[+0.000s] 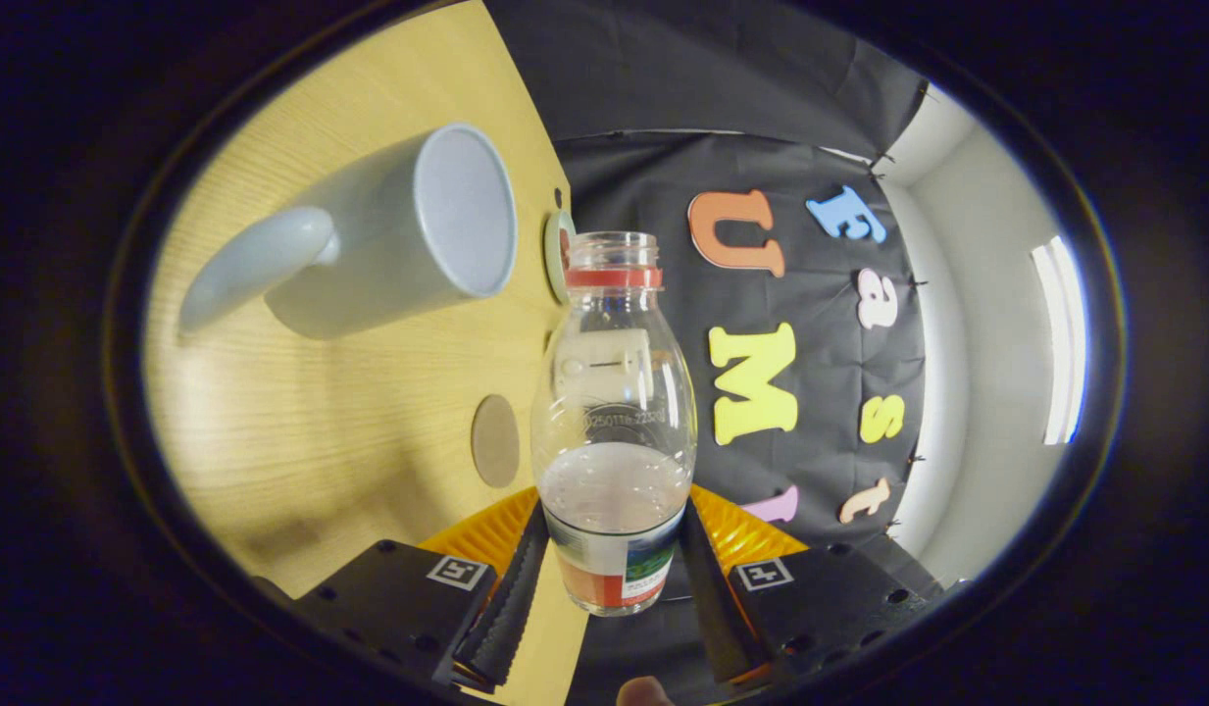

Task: Take the bottle from table, then pour the juice into the cup, finally place the bottle on the coaster

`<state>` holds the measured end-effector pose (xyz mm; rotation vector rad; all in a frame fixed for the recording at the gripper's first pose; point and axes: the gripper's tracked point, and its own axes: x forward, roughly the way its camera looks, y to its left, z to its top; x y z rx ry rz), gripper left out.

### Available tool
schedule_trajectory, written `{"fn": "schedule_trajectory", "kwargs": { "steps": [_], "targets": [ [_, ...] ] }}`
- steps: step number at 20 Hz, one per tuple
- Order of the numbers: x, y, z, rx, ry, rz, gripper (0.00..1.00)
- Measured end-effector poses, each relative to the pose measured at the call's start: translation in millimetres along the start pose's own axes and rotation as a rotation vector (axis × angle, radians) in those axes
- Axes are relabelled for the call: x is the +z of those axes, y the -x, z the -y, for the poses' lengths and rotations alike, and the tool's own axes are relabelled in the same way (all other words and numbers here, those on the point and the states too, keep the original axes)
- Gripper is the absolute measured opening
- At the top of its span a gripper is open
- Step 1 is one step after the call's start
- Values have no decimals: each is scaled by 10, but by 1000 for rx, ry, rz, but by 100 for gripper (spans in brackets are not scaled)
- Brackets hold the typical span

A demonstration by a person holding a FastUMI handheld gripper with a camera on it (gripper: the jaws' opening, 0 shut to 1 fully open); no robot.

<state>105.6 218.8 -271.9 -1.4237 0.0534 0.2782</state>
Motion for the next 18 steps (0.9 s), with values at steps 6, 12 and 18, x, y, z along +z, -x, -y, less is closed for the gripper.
{"fn": "schedule_trajectory", "kwargs": {
  "steps": [6, 12, 18],
  "targets": [
    [16, -6, 78, -16, 91, 9, 77],
    [56, 34, 168, -37, 165, 13, 77],
    [68, 30, 236, -44, 200, 9, 77]
  ]
}}
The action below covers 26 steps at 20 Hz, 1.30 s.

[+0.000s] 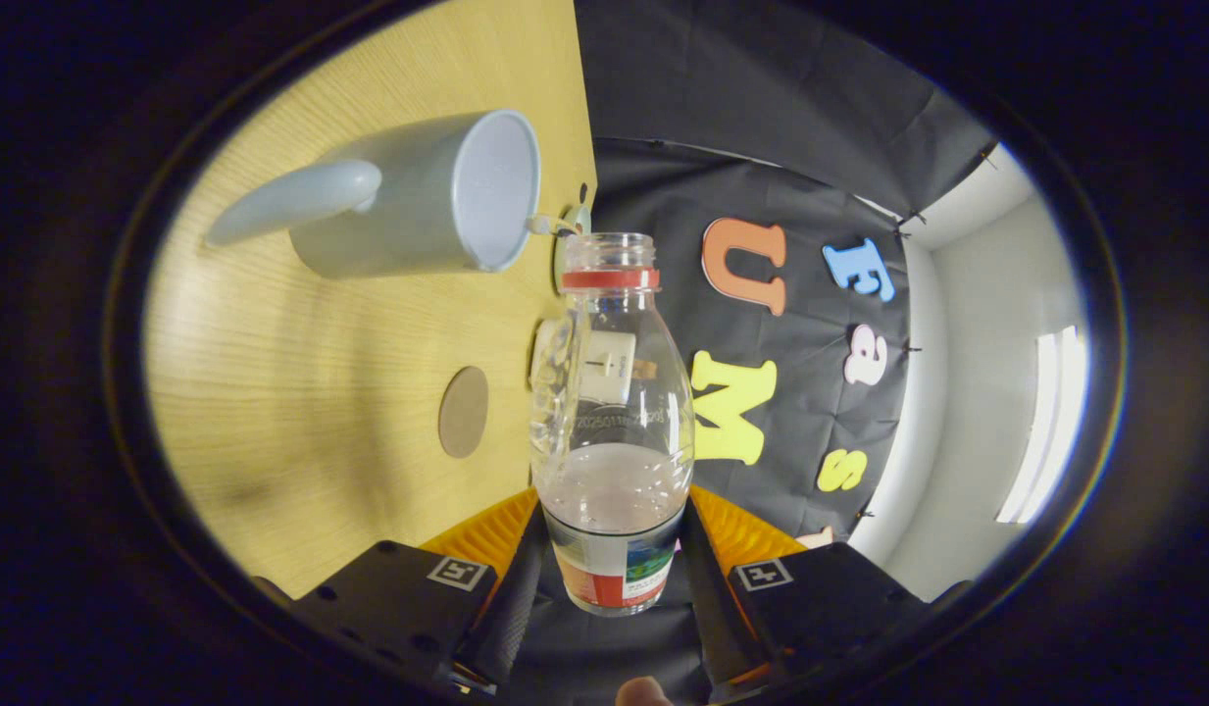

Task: Take the bottle from table, then pour the juice into the cup, finally place the bottle on the coaster

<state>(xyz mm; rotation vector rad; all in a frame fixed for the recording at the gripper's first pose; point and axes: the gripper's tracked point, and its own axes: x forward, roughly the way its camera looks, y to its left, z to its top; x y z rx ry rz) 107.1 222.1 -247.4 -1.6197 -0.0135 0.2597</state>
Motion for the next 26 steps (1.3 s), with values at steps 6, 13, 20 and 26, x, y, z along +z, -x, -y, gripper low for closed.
{"fn": "schedule_trajectory", "kwargs": {
  "steps": [6, 13, 20, 26],
  "targets": [
    [-10, 3, 27, -4, 16, -7, 77],
    [-3, -22, 94, -22, 53, 0, 77],
    [4, -44, 153, -40, 93, 6, 77],
    [-28, -54, 196, -39, 122, -3, 77]
  ]
}}
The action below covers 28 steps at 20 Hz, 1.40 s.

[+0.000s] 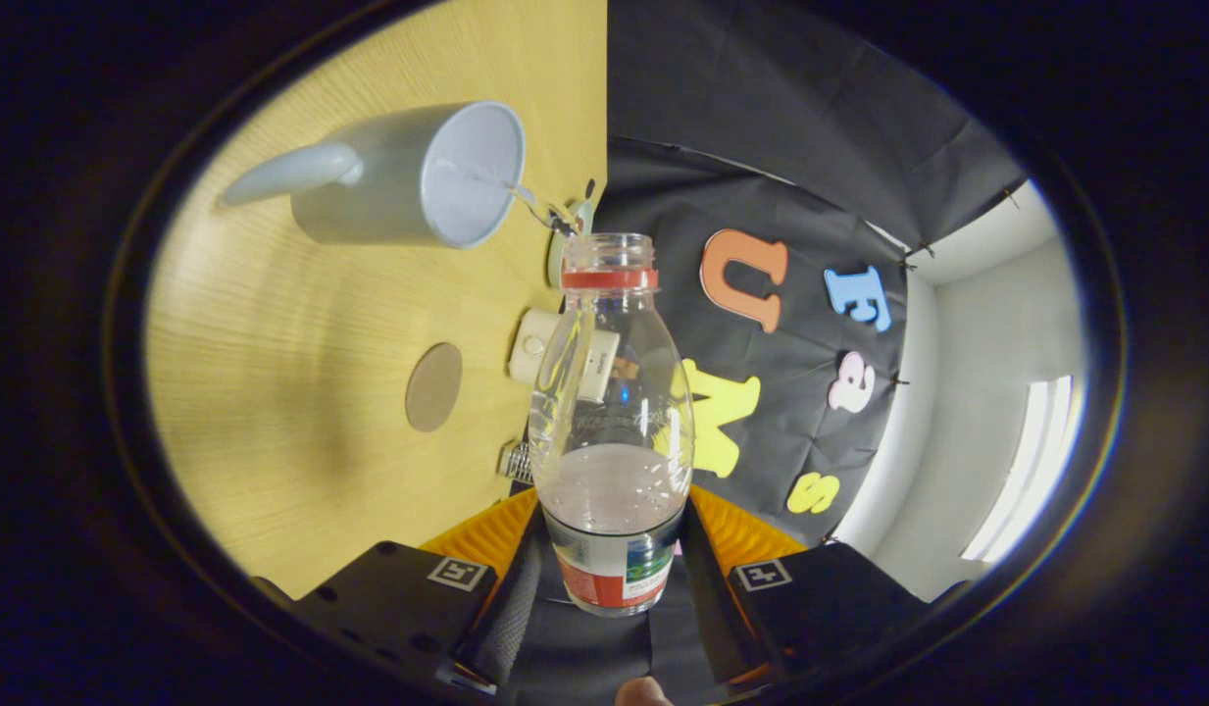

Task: Take the bottle from table, then pour the juice into the cup, finally place the bottle on the coaster

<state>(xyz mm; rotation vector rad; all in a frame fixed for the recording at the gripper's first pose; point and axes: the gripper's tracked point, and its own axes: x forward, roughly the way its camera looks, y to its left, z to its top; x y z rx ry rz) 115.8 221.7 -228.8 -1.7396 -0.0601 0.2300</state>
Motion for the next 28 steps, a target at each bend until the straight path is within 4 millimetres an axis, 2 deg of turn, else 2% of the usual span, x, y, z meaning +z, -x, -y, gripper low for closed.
{"fn": "schedule_trajectory", "kwargs": {
  "steps": [14, 20, 24, 28],
  "targets": [
    [-23, -41, 115, -8, 84, 13, 77],
    [-25, -43, 227, -24, 140, 16, 77],
    [-94, -148, 392, -40, 183, 13, 77],
    [-61, -136, 471, -54, 233, 16, 77]
  ]
}}
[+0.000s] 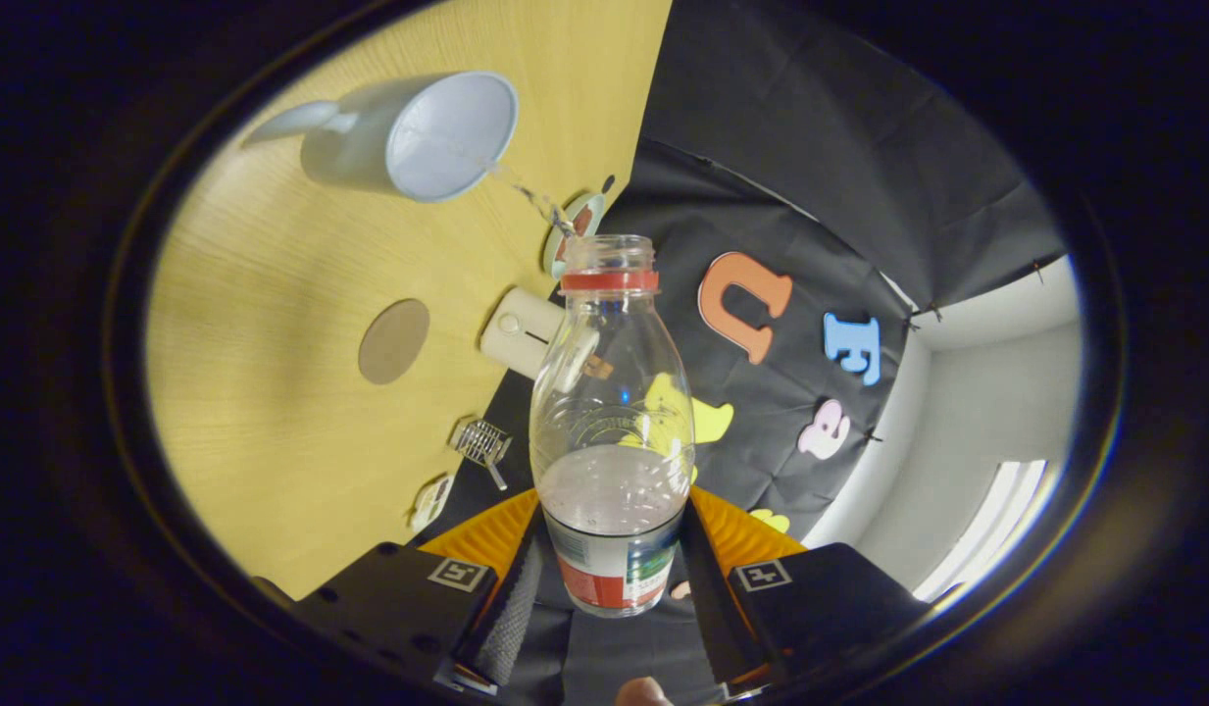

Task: Take the bottle from table, then pour the juice into the cup, finally place the bottle on the coaster

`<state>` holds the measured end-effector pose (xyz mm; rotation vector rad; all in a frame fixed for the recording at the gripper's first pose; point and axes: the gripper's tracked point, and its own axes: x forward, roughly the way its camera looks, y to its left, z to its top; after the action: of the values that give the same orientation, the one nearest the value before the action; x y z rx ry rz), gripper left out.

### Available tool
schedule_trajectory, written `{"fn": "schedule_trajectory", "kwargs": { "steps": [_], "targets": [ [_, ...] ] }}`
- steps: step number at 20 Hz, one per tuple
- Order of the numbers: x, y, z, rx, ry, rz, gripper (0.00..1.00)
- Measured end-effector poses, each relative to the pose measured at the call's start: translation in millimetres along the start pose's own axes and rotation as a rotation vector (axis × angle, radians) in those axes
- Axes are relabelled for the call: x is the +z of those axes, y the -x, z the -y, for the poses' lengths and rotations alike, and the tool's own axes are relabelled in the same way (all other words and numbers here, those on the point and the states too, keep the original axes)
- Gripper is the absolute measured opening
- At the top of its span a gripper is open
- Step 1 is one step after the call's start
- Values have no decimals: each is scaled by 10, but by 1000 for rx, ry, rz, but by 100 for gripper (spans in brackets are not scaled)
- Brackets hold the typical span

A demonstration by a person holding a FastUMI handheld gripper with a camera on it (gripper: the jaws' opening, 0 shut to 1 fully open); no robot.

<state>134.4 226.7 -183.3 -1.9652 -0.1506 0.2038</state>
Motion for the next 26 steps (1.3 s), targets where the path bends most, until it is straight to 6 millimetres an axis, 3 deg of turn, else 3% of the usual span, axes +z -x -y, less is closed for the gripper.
{"fn": "schedule_trajectory", "kwargs": {
  "steps": [8, 20, 26],
  "targets": [
    [42, -81, 182, -30, 60, 6, 77],
    [122, -128, 124, -9, 53, 9, 77],
    [83, -123, 21, 38, -48, 11, 77]
  ]
}}
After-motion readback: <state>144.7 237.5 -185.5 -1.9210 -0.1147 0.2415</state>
